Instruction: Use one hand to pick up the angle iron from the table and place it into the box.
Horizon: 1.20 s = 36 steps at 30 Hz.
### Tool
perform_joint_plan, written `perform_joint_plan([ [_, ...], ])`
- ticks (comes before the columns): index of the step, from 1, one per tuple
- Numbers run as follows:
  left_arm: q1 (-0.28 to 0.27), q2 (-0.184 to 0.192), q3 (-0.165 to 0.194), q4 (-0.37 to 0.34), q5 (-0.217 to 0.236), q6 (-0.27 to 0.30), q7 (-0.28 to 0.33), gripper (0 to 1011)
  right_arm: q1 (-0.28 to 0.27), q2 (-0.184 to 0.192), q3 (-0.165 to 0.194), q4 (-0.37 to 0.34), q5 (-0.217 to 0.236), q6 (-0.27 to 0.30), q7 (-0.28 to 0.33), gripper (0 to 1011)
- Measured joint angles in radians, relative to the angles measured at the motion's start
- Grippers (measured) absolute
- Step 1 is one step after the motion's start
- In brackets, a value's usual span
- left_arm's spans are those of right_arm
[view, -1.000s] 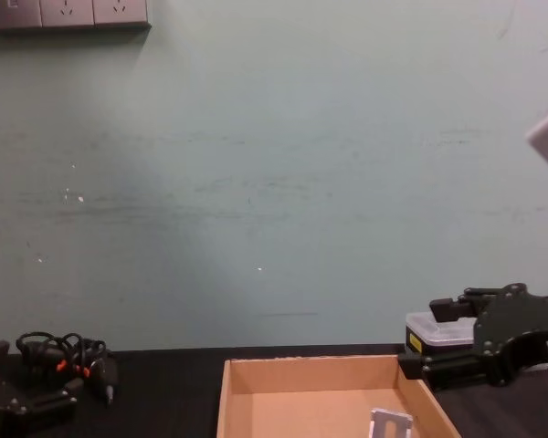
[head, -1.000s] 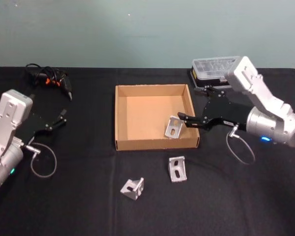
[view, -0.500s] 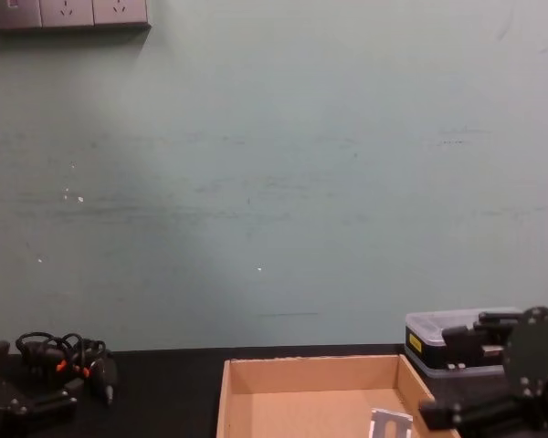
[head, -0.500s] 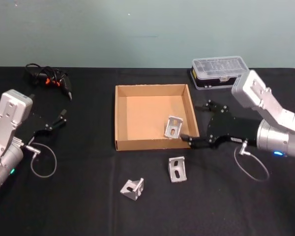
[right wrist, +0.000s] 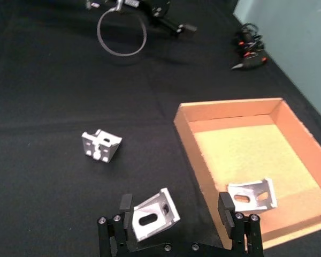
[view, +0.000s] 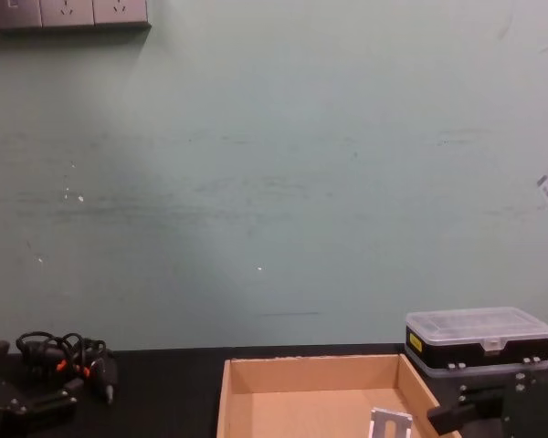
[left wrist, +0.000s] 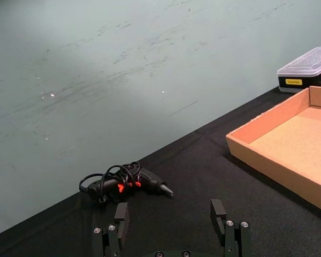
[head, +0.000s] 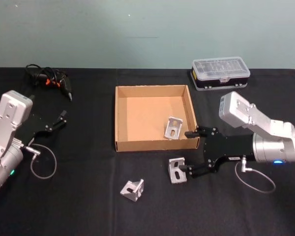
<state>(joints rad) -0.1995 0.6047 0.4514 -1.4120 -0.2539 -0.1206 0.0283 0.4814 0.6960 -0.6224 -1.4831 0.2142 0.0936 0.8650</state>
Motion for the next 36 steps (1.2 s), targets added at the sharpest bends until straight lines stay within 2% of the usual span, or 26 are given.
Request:
perform_joint_plan([
  [11,0.000,0.000,0.000,0.000,0.000,0.000,0.000,1000,0.085,-0.033,-0.071,0.101,-0.008,-0.026,0.079,1003],
  [24,0.000,0.000,0.000,0.000,0.000,0.000,0.000,1000,0.147,-0.077,-0.131,0.219,0.001,-0.061,0.135,1003],
  [36,0.000,0.000,0.000,0.000,0.000,0.000,0.000,1000,0.183,-0.103,-0.174,0.283,0.006,-0.086,0.157,1003],
])
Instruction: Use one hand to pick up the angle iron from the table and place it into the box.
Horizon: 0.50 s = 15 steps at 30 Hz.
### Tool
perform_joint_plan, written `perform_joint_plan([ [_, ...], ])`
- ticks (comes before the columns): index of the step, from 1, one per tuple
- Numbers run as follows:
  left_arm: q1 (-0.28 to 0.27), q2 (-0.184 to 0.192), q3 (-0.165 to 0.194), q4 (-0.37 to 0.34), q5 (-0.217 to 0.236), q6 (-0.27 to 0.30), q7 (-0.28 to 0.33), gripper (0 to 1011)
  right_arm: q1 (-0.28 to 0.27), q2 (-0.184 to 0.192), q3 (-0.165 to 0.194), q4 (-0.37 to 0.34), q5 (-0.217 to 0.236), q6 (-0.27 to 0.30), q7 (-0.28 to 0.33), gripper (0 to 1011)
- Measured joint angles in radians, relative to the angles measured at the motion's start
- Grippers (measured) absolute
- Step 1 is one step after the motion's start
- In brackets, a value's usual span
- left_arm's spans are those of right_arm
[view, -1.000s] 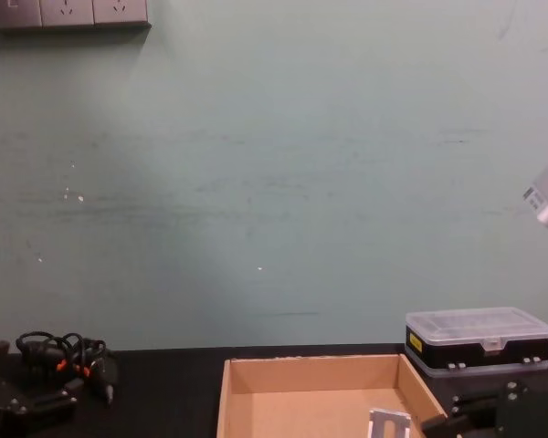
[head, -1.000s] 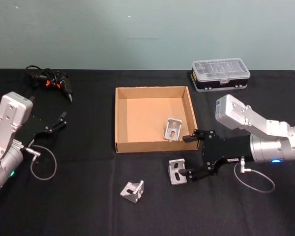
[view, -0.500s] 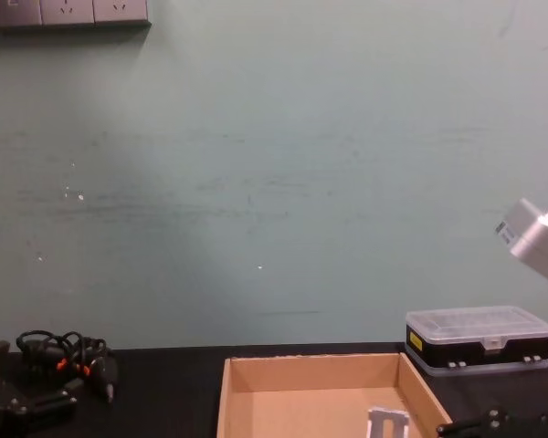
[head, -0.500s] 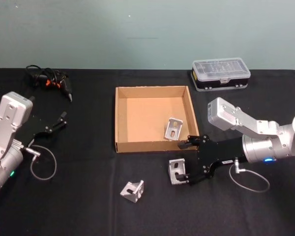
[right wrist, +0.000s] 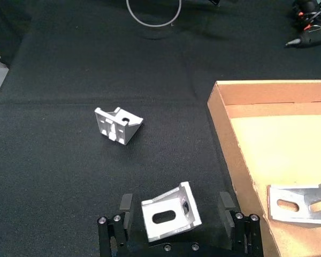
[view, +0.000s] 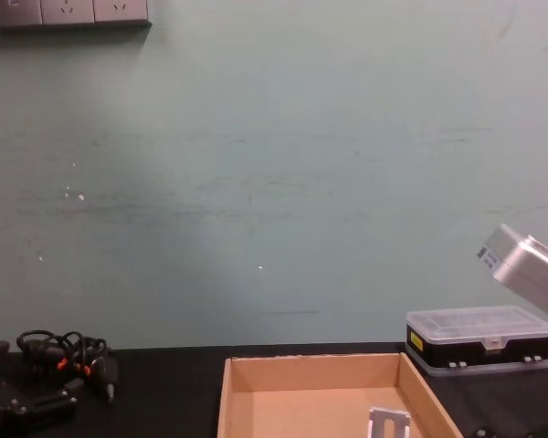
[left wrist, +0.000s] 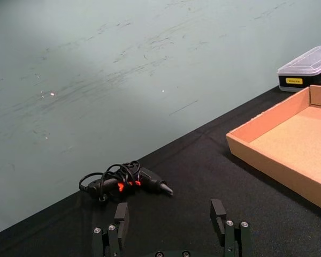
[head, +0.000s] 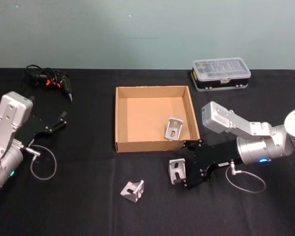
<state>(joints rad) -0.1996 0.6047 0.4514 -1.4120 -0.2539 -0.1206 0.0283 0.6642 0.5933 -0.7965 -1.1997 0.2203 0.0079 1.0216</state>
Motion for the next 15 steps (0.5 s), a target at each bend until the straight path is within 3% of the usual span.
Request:
perform_joint_plan([
  [6,0.000,0.000,0.000,0.000,0.000,0.000,0.000,1000,0.010,-0.002,-0.014,0.015,0.010,-0.004,0.002,964],
  [15,0.000,0.000,0.000,0.000,0.000,0.000,0.000,1000,0.011,0.005,-0.021,0.014,0.016,-0.008,-0.006,734],
])
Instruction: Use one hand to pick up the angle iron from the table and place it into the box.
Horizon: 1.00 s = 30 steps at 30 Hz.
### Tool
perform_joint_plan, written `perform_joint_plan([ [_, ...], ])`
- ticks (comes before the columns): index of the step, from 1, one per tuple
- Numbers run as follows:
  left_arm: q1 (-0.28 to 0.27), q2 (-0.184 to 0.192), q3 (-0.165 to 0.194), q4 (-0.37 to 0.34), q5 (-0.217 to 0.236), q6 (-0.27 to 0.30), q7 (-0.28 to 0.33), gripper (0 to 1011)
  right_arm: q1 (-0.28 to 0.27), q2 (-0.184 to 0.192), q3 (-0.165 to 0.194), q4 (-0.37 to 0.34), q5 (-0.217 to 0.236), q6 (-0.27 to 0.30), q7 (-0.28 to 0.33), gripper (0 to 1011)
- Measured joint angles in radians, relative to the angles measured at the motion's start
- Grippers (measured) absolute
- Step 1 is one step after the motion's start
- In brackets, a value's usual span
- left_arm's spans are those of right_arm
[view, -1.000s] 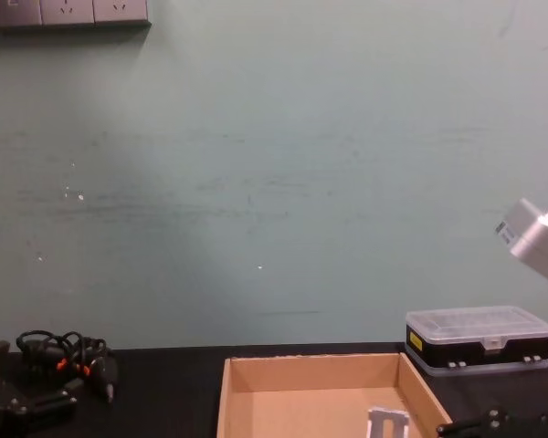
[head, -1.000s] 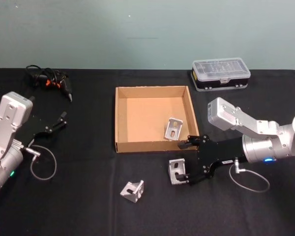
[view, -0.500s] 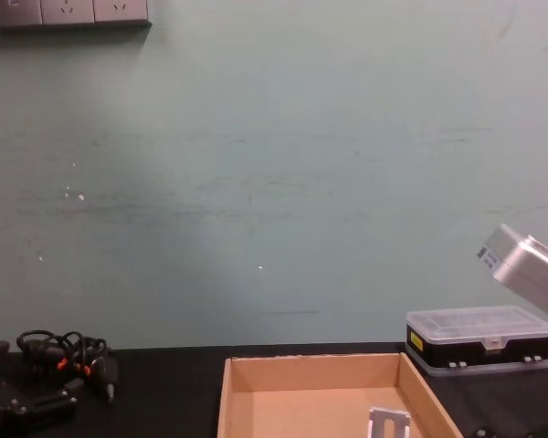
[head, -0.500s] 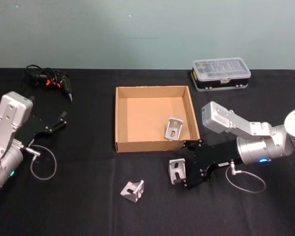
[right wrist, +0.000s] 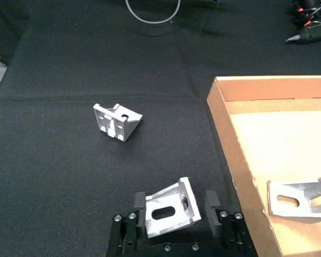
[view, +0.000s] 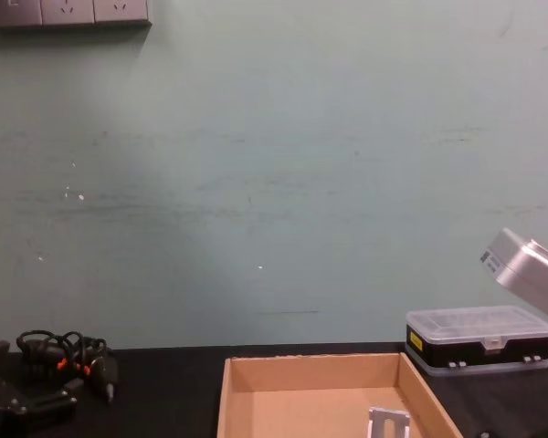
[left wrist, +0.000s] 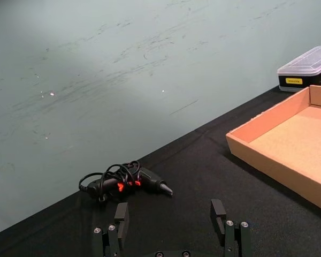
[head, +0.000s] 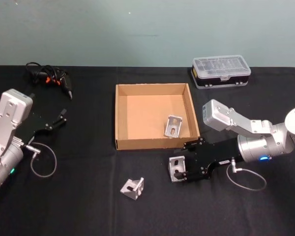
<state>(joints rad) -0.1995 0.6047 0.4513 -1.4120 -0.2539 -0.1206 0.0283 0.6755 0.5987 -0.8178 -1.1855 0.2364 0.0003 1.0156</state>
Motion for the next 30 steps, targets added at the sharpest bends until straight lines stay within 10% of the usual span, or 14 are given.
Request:
perform_joint_plan([
  [19,0.000,0.000,0.000,0.000,0.000,0.000,0.000,1000,-0.003,0.007,-0.003,-0.005,0.004,-0.006,-0.021,117],
  [30,0.000,0.000,0.000,0.000,0.000,0.000,0.000,1000,-0.019,0.025,0.014,-0.045,0.015,-0.005,-0.041,80],
])
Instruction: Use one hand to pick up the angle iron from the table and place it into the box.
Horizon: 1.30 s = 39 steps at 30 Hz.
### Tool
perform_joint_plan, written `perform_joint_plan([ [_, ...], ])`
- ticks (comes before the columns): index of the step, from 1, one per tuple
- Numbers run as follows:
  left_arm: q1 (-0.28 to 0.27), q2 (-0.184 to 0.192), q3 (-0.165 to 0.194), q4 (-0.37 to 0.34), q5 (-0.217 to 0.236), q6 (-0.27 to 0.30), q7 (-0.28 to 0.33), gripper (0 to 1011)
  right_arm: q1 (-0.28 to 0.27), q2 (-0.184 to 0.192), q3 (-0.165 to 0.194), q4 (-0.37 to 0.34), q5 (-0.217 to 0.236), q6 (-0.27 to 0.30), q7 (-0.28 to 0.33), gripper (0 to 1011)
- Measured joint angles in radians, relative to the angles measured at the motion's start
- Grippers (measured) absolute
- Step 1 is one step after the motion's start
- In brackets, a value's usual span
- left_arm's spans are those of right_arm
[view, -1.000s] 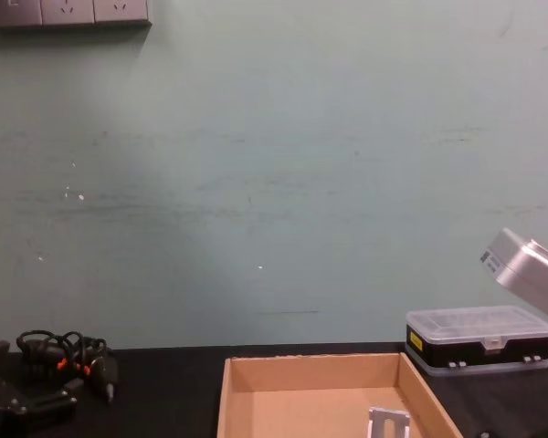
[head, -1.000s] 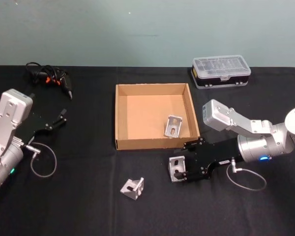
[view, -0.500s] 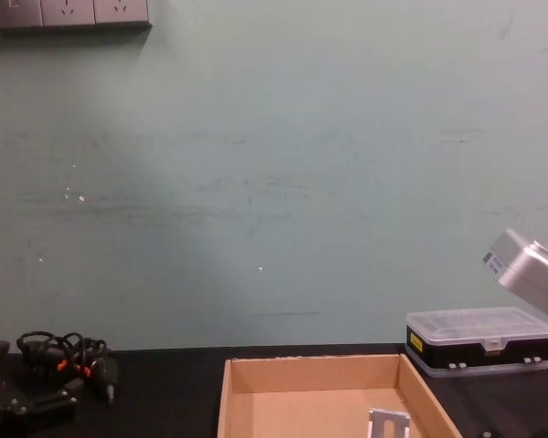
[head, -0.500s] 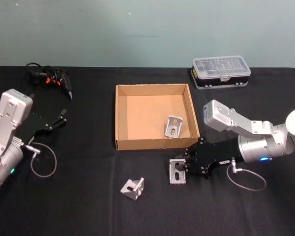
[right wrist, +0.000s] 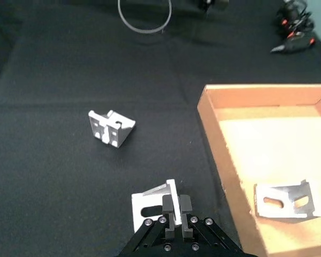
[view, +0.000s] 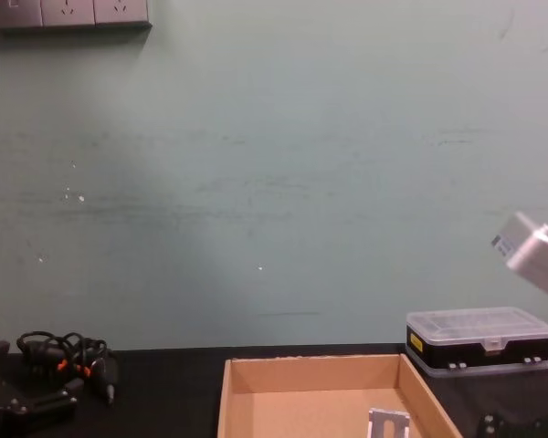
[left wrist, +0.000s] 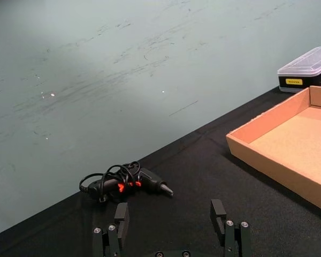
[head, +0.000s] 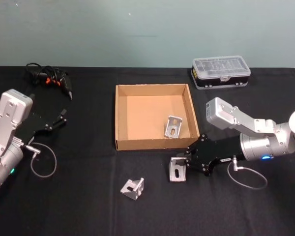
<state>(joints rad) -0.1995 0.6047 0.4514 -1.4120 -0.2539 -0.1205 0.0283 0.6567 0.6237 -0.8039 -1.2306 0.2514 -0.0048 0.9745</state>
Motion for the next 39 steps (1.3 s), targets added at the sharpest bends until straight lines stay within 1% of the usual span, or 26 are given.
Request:
perform_joint_plan([
  [4,0.000,0.000,0.000,0.000,0.000,0.000,0.000,1000,-0.017,0.016,0.018,-0.037,0.015,0.004,-0.017,80],
  [6,0.000,0.000,0.000,0.000,0.000,0.000,0.000,1000,-0.039,0.037,0.046,-0.086,0.035,0.008,-0.047,80],
  [7,0.000,0.000,0.000,0.000,0.000,0.000,0.000,1000,-0.039,0.037,0.046,-0.086,0.035,0.008,-0.047,80],
  [9,0.000,0.000,0.000,0.000,0.000,0.000,0.000,1000,-0.058,0.054,0.073,-0.124,0.050,0.012,-0.079,81],
  [10,0.000,0.000,0.000,0.000,0.000,0.000,0.000,1000,-0.071,0.066,0.097,-0.150,0.060,0.015,-0.108,80],
  [13,0.000,0.000,0.000,0.000,0.000,0.000,0.000,1000,-0.091,0.081,0.132,-0.186,0.070,0.017,-0.154,81],
  [14,0.000,0.000,0.000,0.000,0.000,0.000,0.000,1000,-0.102,0.088,0.155,-0.206,0.072,0.019,-0.188,81],
  [15,0.000,0.000,0.000,0.000,0.000,0.000,0.000,1000,-0.107,0.090,0.166,-0.213,0.072,0.020,-0.206,80],
  [16,0.000,0.000,0.000,0.000,0.000,0.000,0.000,1000,-0.116,0.092,0.186,-0.225,0.071,0.023,-0.239,80],
  [18,0.000,0.000,0.000,0.000,0.000,0.000,0.000,1000,-0.123,0.092,0.207,-0.234,0.068,0.027,-0.276,80],
  [19,0.000,0.000,0.000,0.000,0.000,0.000,0.000,1000,-0.130,0.088,0.223,-0.238,0.059,0.033,-0.318,80],
  [22,0.000,0.000,0.000,0.000,0.000,0.000,0.000,1000,-0.137,0.076,0.245,-0.242,0.036,0.046,-0.384,80],
  [23,0.000,0.000,0.000,0.000,0.000,0.000,0.000,1000,-0.139,0.063,0.255,-0.240,0.021,0.055,-0.425,80],
  [25,0.000,0.000,0.000,0.000,0.000,0.000,0.000,1000,-0.138,0.039,0.266,-0.227,0.005,0.065,-0.471,80],
  [26,0.000,0.000,0.000,0.000,0.000,0.000,0.000,1000,-0.138,0.039,0.266,-0.227,0.005,0.065,-0.471,80],
  [27,0.000,0.000,0.000,0.000,0.000,0.000,0.000,1000,-0.133,0.020,0.271,-0.212,-0.006,0.070,-0.493,81],
  [28,0.000,0.000,0.000,0.000,0.000,0.000,0.000,1000,-0.129,0.010,0.272,-0.204,-0.010,0.071,-0.504,80],
  [29,0.000,0.000,0.000,0.000,0.000,0.000,0.000,1000,-0.120,-0.008,0.273,-0.184,-0.020,0.074,-0.518,80],
  [32,0.000,0.000,0.000,0.000,0.000,0.000,0.000,1000,-0.105,-0.035,0.272,-0.151,-0.034,0.076,-0.528,80],
  [33,0.000,0.000,0.000,0.000,0.000,0.000,0.000,1000,-0.091,-0.053,0.267,-0.123,-0.043,0.076,-0.530,80],
  [35,0.000,0.000,0.000,0.000,0.000,0.000,0.000,1000,-0.076,-0.070,0.261,-0.094,-0.053,0.076,-0.529,80],
  [38,0.000,0.000,0.000,0.000,0.000,0.000,0.000,1000,-0.042,-0.108,0.244,-0.025,-0.078,0.069,-0.517,80],
  [39,0.000,0.000,0.000,0.000,0.000,0.000,0.000,1000,-0.042,-0.108,0.244,-0.025,-0.078,0.069,-0.517,80],
])
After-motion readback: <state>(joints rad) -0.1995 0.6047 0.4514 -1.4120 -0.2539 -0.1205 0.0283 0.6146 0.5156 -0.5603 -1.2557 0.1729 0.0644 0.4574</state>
